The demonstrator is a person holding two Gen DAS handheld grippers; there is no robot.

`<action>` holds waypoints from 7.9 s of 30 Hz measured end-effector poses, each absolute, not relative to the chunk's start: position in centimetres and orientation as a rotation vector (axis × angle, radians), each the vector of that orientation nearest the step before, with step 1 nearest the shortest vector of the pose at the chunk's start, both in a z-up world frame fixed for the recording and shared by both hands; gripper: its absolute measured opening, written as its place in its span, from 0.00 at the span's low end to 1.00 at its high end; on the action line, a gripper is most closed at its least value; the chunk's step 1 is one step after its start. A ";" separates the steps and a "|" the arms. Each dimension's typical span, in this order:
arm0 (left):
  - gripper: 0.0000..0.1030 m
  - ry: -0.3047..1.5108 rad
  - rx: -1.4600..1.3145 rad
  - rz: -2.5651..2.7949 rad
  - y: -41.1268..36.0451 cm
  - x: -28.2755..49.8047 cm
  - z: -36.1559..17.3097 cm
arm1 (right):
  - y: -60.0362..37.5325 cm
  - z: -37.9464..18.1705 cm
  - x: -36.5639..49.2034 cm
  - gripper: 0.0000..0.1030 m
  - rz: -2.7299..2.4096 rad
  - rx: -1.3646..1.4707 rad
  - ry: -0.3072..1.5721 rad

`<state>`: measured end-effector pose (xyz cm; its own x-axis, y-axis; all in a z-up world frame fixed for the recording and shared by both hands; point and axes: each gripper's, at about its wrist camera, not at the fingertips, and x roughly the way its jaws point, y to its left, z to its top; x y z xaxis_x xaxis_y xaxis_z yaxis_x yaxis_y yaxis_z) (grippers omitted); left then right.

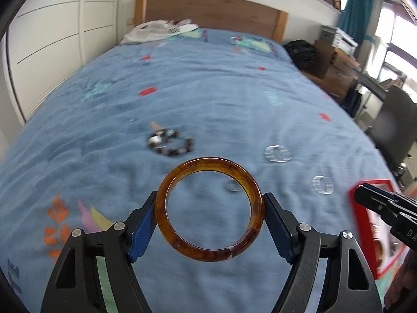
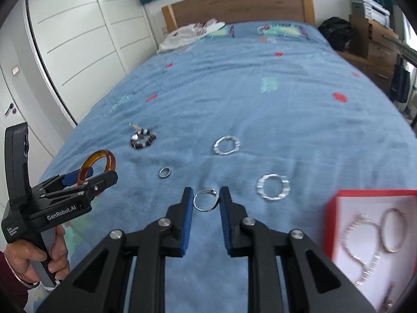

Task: Organize jewelry
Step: 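Carry amber bangle and silver ring into the red box and open both tools, then withdraw both tools from the red box toward the remaining rings, then grasp a silver ring with the left tool while the right tool grasps a twisted hoop earring, then carry ring and hoop earring into the red box and open both tools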

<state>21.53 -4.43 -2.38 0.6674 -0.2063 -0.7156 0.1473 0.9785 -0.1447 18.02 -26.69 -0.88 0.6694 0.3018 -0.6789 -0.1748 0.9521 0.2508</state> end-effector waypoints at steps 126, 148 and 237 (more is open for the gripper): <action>0.88 0.793 0.072 -0.209 -5.1 5.8 2.3 | -31.6 4.9 3.5 0.40 0.241 0.069 0.835; 0.90 0.865 -0.023 -0.155 -4.2 21.2 -4.8 | -28.5 -3.9 20.0 0.47 0.175 0.145 0.920; 0.19 1.027 0.154 -0.653 -36.0 16.8 -8.2 | -50.1 -8.8 11.0 0.36 0.173 0.104 0.991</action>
<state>16.80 -36.04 -8.19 0.3473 -0.4314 -0.8326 0.5712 0.8015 -0.1770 11.02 -50.13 -8.85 0.5354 0.1927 -0.8223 -0.0979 0.9812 0.1662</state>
